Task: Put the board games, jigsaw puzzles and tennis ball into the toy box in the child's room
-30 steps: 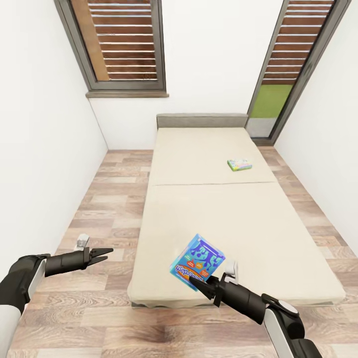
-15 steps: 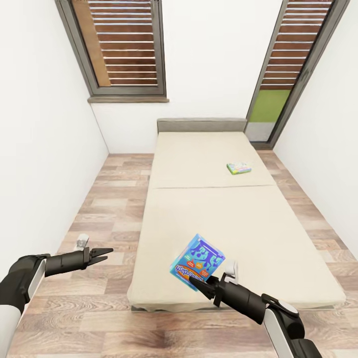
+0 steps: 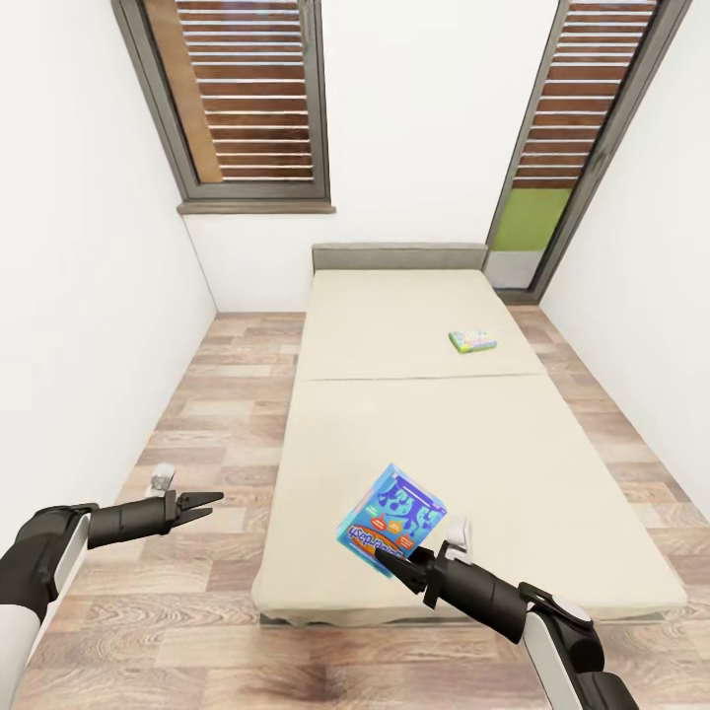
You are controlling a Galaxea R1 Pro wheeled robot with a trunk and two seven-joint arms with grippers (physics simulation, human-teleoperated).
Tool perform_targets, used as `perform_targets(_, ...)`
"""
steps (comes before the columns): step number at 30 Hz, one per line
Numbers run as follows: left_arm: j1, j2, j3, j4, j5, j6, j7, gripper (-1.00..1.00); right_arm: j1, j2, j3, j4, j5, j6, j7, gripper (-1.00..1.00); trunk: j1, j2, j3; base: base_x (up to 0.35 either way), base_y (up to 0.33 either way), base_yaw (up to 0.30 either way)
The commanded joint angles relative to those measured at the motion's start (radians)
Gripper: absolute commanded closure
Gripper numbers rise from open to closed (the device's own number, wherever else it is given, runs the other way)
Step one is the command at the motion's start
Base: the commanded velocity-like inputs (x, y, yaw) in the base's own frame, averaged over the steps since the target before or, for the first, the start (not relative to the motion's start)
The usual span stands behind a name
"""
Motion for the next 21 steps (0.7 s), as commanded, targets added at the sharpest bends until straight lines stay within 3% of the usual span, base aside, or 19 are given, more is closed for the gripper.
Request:
perform_targets(1, -0.001, 0.001, 0.0, 0.0, 0.001, 0.011, -0.002, -1.0, -0.001, -0.001, 0.001, 0.0, -0.008, 0.008, -0.001, 1.0, 0.001, -0.002, 0.0, 0.0, 0.0, 0.0)
perform_targets(21, -0.002, 0.002, 0.005, 0.0, 0.001, 0.011, -0.002, -1.0, -0.001, -0.001, 0.001, -0.001, -0.008, 0.008, -0.001, 1.0, 0.001, -0.002, 0.033, 0.0, 0.0, 0.0)
